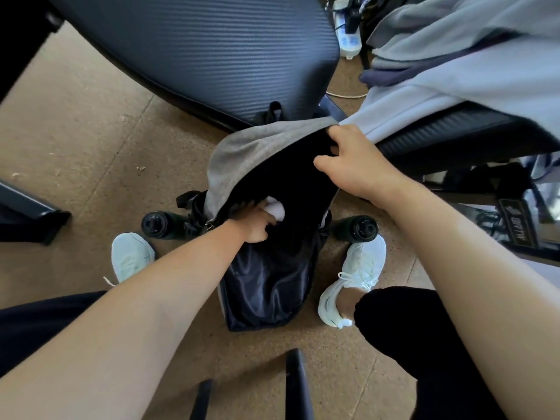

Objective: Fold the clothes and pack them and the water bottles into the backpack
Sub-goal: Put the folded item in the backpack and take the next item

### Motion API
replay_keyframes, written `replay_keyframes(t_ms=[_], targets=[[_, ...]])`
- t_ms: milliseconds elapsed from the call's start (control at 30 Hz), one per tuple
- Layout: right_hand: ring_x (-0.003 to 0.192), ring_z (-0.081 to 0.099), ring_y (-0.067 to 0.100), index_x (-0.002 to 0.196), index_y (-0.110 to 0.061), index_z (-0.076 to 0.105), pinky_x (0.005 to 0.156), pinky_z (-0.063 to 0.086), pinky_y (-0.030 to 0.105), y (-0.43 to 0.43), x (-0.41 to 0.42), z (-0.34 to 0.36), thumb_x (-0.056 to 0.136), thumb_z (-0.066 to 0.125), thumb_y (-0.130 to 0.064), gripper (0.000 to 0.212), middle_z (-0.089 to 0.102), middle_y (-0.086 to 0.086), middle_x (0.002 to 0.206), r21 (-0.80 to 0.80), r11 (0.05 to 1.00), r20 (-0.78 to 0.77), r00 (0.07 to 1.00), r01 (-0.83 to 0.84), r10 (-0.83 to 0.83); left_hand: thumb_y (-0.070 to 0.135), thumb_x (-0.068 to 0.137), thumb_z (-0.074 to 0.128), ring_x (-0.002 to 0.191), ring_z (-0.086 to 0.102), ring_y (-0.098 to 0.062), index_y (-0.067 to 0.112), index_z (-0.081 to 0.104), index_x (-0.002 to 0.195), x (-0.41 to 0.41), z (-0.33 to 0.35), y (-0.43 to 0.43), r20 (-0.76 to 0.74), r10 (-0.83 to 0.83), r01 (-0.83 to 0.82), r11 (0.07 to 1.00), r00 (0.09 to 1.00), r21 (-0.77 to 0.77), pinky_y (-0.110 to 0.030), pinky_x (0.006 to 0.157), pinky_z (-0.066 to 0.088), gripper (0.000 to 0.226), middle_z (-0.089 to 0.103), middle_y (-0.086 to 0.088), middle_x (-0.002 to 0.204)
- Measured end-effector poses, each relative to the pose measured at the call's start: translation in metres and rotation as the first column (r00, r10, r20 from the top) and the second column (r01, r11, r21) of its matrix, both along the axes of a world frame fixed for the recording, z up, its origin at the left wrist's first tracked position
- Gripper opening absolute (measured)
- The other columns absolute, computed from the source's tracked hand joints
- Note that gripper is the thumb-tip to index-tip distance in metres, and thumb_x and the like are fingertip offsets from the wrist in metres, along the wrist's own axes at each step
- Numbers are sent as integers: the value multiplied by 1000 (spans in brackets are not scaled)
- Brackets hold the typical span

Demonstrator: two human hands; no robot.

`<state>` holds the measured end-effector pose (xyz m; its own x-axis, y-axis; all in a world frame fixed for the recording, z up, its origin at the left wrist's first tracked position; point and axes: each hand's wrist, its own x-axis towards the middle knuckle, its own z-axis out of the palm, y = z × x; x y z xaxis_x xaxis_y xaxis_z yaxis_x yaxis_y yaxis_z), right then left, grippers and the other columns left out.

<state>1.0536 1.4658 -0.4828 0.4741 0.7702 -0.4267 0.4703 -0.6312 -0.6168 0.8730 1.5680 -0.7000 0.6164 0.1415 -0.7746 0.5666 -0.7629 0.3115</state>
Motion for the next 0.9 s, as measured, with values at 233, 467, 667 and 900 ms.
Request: replay_keyframes(t_ms=[233,467,667,900], targets=[[106,60,26,93,-20,72,99,49,38,-13,-3,8,91,62,-24,10,52,4,128,-50,994,107,989,-97,102,27,96,60,146,37,-23,31,63,133,-39,56,-33,314,174,-187,982,933,10,-39,118,30,38,44,0,156],[99,67,22,97,-25,75,86,50,31,-42,-14,55,91,63,-26,14,73,-3,101,140,979,140,975,150,-170,15,95,65,101,68,-2,26,76,111,-46,153,-44,512,447,-393,894,734,-215,-31,93,56,22,75,13,108],[68,60,19,88,-16,71,71,46,26,-83,-14,103,88,68,-18,3,62,-4,68,713,549,118,697,436,-707,6,93,67,87,73,-7,29,76,98,6,246,-46,617,609,-469,788,499,-398,-31,84,58,25,78,7,87],[110,50,33,118,-9,64,97,49,40,-112,24,107,80,76,-25,43,50,19,117,840,148,1,271,522,-963,7,92,68,79,62,0,16,73,117,99,321,-74,755,504,-364,855,420,-369,-12,75,47,26,74,3,96]])
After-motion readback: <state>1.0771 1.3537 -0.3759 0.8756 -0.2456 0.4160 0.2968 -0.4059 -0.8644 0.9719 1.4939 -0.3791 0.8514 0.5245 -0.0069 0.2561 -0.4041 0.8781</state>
